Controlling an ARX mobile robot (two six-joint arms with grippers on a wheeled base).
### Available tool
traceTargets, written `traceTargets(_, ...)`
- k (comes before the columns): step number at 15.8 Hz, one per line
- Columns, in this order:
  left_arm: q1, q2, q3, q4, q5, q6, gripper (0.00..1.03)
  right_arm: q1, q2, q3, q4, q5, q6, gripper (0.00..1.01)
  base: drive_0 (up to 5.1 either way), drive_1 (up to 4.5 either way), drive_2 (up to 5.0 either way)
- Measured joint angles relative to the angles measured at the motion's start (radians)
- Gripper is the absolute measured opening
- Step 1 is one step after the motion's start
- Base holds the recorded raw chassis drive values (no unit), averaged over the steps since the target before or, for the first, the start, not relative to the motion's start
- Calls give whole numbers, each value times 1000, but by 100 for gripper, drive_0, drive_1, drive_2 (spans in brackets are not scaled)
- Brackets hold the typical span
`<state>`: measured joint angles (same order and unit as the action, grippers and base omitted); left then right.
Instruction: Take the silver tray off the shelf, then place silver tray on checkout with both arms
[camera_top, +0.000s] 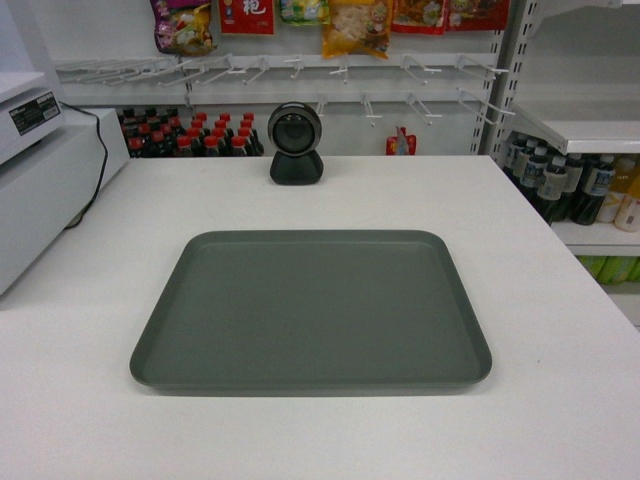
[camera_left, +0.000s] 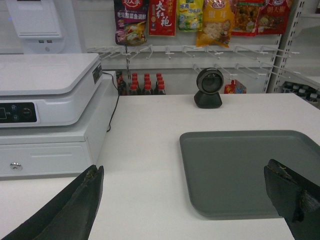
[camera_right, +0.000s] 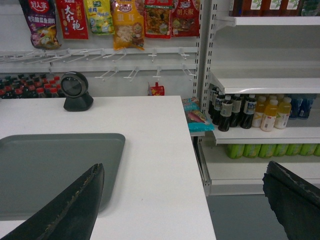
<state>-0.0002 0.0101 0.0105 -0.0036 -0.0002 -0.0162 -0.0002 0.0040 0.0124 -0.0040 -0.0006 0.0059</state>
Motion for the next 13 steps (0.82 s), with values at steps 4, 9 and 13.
traceTargets(4,0,0,0,0,0,0,98,0,0,0,0,0,0,98,0,0,0)
traceTargets(9,0,0,0,0,0,0,98,0,0,0,0,0,0,98,0,0,0)
traceTargets(13,0,0,0,0,0,0,98,0,0,0,0,0,0,98,0,0,0)
